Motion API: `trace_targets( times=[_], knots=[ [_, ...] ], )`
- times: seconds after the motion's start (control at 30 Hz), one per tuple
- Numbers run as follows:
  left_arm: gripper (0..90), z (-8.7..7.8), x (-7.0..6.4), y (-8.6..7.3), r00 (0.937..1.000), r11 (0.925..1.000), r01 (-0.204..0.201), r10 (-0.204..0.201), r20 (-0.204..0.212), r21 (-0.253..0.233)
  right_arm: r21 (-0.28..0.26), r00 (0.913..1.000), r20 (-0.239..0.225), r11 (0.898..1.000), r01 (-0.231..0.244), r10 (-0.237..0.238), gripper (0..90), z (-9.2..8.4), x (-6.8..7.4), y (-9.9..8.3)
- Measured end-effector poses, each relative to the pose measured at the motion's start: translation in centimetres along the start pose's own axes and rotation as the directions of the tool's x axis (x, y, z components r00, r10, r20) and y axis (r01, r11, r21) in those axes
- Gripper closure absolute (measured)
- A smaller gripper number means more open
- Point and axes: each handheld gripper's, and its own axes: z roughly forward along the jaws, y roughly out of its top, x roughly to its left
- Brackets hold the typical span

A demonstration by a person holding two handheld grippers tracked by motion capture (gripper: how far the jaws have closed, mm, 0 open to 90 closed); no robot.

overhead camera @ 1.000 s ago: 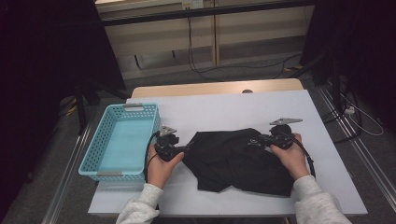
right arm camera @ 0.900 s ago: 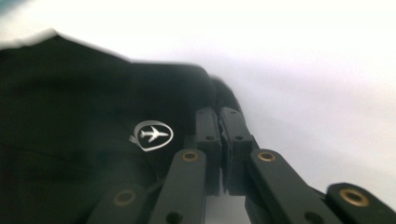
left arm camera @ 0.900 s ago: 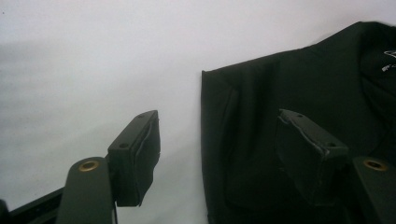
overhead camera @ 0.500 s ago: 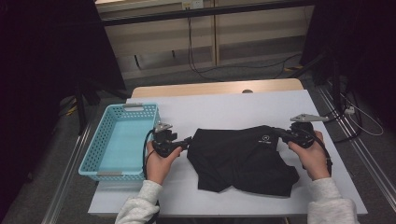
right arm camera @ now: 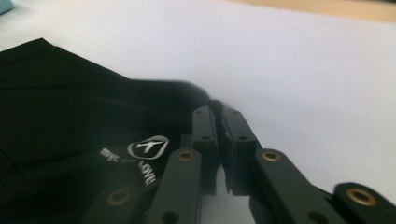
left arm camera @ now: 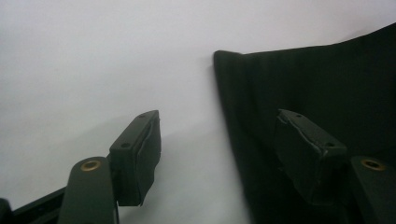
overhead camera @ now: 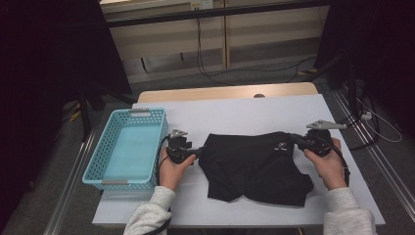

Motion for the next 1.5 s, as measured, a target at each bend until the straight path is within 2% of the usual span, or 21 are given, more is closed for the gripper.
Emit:
trace_targets(
  times=[0.07,0.13,0.27,0.33,0.37,0.43,0.5,0.57,0.7,0.8,0.87,0.9,0.97,1.03,1.1,1.17,1.27,1.33,1.43,1.47,1.5],
  knots=[
    [32.4,0.0,0.0,0.0,1.0,1.0,-0.003,0.003,0.007,-0.006,-0.001,1.0,-0.009,1.0,0.002,-0.002,85.7,0.0,0.0,0.1],
    [32.6,-0.1,0.0,0.0,1.0,1.0,-0.004,0.004,0.006,0.008,-0.006,0.9999,-0.011,1.0,-0.003,0.003,84.8,-0.2,-0.1,0.3],
    [33.6,-0.2,0.0,0.2,1.0,0.9999,-0.007,0.007,-0.002,0.008,0.002,0.9995,-0.001,1.0,-0.031,0.031,76.0,-0.6,-0.1,0.1],
    [32.5,-0.2,0.0,0.2,0.9999,0.9999,-0.012,0.012,-0.002,-0.009,0.01,0.9985,-0.02,0.999,-0.051,0.051,69.2,-0.6,0.0,-0.1],
    [32.6,-0.1,0.0,0.2,0.9999,0.9998,-0.014,0.014,0.002,-0.013,0.021,0.9983,-0.026,0.998,-0.051,0.052,65.2,-0.6,0.1,-0.3],
    [34.3,-0.1,-0.1,0.2,0.9998,0.9998,-0.019,0.019,0.004,0.003,0.042,0.9988,-0.027,0.998,-0.041,0.042,64.4,-0.6,0.3,-0.7],
    [34.9,0.2,-0.2,0.2,0.9998,0.9997,-0.02,0.02,0.004,-0.012,0.058,0.9969,-0.031,0.996,-0.07,0.072,62.6,-0.4,0.3,-1.1],
    [36.3,0.2,-0.3,0.3,0.9997,0.9997,-0.024,0.024,-0.002,0.007,0.082,0.9955,-0.002,0.992,-0.094,0.095,61.0,-0.1,0.1,-1.5],
    [36.8,0.5,-0.4,0.1,0.9989,0.999,-0.043,0.043,-0.019,0.014,0.107,0.9894,0.019,0.984,-0.145,0.144,57.3,0.4,0.1,-2.2],
    [37.7,0.9,-0.5,-0.4,0.999,0.9988,-0.04,0.041,-0.021,0.03,0.148,0.9851,0.015,0.974,-0.172,0.171,49.5,0.9,0.5,-2.7],
    [38.3,1.0,-0.7,-0.6,0.9989,0.9984,-0.043,0.044,-0.018,0.037,0.117,0.9892,0.025,0.982,-0.147,0.145,49.9,1.2,1.2,-3.0],
    [38.7,1.0,-0.8,-0.5,0.999,0.998,-0.043,0.043,-0.013,0.046,0.122,0.9909,0.017,0.983,-0.135,0.134,50.5,1.3,1.5,-3.0],
    [40.1,1.1,-0.9,-0.4,0.9991,0.9981,-0.039,0.039,-0.013,0.048,0.124,0.9897,0.026,0.982,-0.143,0.141,56.0,1.5,1.9,-2.8],
    [40.3,1.2,-0.9,-0.4,0.9993,0.9982,-0.037,0.038,-0.009,0.047,0.128,0.988,0.065,0.981,-0.147,0.14,68.1,1.6,1.9,-2.7],
    [40.7,1.3,-1.0,-0.3,0.9992,0.9981,-0.037,0.038,-0.011,0.049,0.134,0.984,0.07,0.976,-0.172,0.164,72.4,1.8,1.7,-2.6],
    [40.8,1.3,-0.9,-0.3,0.9998,0.9984,-0.018,0.019,-0.006,0.054,0.127,0.9849,0.07,0.978,-0.166,0.158,74.3,2.0,1.6,-2.5],
    [42.1,1.4,-0.9,-0.2,0.9999,0.9982,-0.016,0.016,-0.004,0.059,0.108,0.985,0.066,0.98,-0.166,0.159,77.1,2.3,1.6,-2.6],
    [43.1,1.4,-0.9,-0.1,0.9998,0.9981,-0.017,0.017,-0.004,0.06,0.103,0.9872,0.067,0.983,-0.151,0.145,84.7,2.5,1.6,-2.5],
    [45.3,1.4,-0.9,-0.1,0.9997,0.9982,-0.023,0.024,-0.008,0.055,0.089,0.9872,0.05,0.984,-0.155,0.151,85.2,2.5,1.4,-2.4],
    [46.6,1.4,-0.8,-0.1,0.9996,0.9981,-0.026,0.027,-0.007,0.056,0.047,0.9891,0.052,0.989,-0.14,0.137,84.7,2.3,1.3,-2.3],
    [46.8,1.4,-0.8,-0.1,0.9997,0.9981,-0.024,0.024,-0.002,0.057,0.021,0.988,0.078,0.991,-0.135,0.133,82.6,1.9,1.2,-2.1]
  ],
)
